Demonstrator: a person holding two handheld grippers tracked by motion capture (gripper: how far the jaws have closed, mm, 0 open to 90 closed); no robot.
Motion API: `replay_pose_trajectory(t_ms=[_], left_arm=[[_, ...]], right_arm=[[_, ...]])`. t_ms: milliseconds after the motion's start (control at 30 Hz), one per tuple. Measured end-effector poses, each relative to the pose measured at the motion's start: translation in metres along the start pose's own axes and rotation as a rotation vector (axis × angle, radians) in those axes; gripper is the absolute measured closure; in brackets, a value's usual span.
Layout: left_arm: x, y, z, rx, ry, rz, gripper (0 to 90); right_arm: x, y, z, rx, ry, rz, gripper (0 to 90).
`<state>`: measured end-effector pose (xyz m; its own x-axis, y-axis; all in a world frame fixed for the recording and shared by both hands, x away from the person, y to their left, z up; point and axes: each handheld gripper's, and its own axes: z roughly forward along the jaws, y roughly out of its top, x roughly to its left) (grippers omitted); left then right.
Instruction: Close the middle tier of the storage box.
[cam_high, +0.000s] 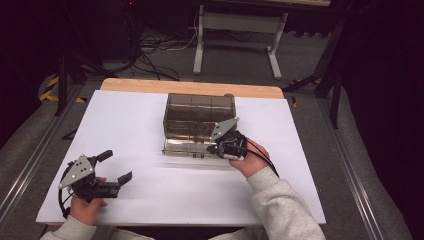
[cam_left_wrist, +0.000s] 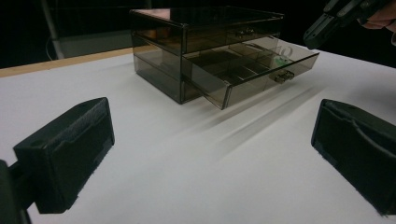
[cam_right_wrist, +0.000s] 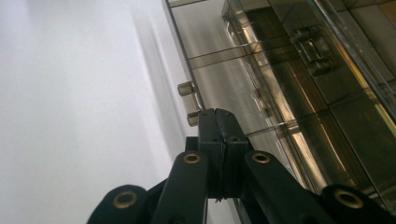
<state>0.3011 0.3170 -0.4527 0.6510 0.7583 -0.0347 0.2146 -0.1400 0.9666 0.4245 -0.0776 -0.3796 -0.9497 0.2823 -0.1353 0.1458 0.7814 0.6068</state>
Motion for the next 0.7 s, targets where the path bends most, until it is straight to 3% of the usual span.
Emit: replay_pose_trajectory(t_ms=[167,400,700], left_arm=[[-0.001,0.0,0.0,-0.003,0.001,-0.012,0.3],[0.0,0.0,0.0,0.0,0.002,0.002,0.3],[0.0,0.0,0.0,0.0,0.002,-0.002,0.3]], right_arm=[[0.003,0.002,0.002,0.005,0.007,-0.016,90.0],[0.006,0.003,0.004,0.022,0.013,-0.033,90.0],[0.01,0.004,0.015,0.072,0.02,-0.072,90.0]])
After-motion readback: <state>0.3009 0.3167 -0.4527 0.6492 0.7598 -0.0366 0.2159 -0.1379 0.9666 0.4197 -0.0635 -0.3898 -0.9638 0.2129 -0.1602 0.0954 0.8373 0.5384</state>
